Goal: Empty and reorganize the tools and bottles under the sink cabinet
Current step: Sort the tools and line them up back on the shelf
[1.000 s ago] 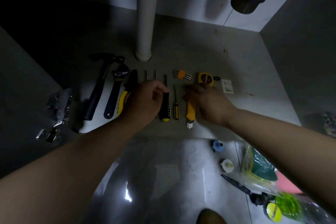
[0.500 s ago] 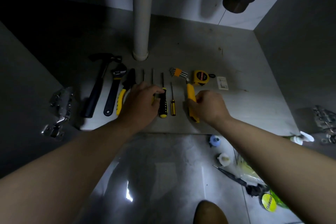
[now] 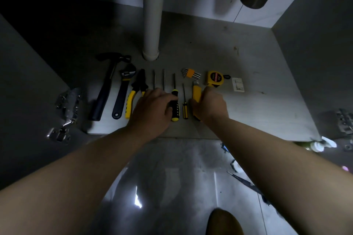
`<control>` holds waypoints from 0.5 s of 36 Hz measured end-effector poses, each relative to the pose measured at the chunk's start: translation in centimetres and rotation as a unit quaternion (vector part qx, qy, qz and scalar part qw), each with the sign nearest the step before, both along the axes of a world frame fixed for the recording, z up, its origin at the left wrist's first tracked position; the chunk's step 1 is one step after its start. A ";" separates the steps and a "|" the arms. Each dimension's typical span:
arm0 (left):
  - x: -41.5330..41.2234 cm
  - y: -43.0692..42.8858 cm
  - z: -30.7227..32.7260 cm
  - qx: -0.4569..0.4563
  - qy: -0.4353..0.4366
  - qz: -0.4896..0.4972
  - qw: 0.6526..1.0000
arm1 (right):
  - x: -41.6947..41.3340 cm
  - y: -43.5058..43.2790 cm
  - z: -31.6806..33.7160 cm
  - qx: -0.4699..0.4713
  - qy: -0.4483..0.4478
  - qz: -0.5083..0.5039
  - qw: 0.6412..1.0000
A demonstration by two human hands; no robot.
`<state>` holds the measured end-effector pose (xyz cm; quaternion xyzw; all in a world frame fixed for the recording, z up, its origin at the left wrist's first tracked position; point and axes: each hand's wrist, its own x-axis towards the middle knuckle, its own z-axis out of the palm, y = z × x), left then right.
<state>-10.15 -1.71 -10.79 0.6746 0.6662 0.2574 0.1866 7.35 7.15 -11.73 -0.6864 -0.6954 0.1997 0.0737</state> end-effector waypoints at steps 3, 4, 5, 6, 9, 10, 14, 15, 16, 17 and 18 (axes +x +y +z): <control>0.1 0.0 0.1 -0.004 0.001 0.000 1.000 | -0.1 0.0 0.0 -0.007 0.009 -0.002 1.000; 0.1 -0.1 0.1 -0.005 0.003 -0.002 1.000 | -0.1 0.0 0.0 -0.013 0.011 -0.006 1.000; 0.2 -0.3 0.1 -0.003 0.005 -0.005 1.000 | -0.1 -0.1 0.0 -0.020 0.013 -0.012 1.000; 0.3 -0.5 0.1 0.000 0.009 -0.011 1.000 | -0.1 -0.1 0.1 -0.026 0.016 -0.018 0.999; 0.8 -1.3 0.6 0.025 0.031 -0.039 0.998 | 1.0 -0.4 0.9 -0.034 0.051 -0.034 0.998; 1.2 -1.5 0.9 0.035 0.040 -0.051 0.997 | 1.8 -0.5 1.4 -0.035 0.071 -0.034 0.996; 3.7 -2.8 2.0 0.071 0.070 -0.108 0.989 | 6.9 -2.0 4.1 -0.041 0.105 0.022 0.993; 4.6 -3.3 2.2 0.073 0.073 -0.126 0.987 | 8.5 -2.7 4.6 -0.044 0.100 0.037 0.993; 5.6 -3.8 2.3 0.074 0.072 -0.147 0.984 | 10.1 -3.6 5.0 -0.049 0.088 0.052 0.994; 6.6 -4.4 2.3 0.074 0.069 -0.170 0.980 | 11.7 -4.7 4.9 -0.056 0.074 0.061 0.994; 7.7 -5.0 2.1 0.069 0.063 -0.192 0.977 | 13.3 -5.9 4.6 -0.064 0.059 0.061 0.994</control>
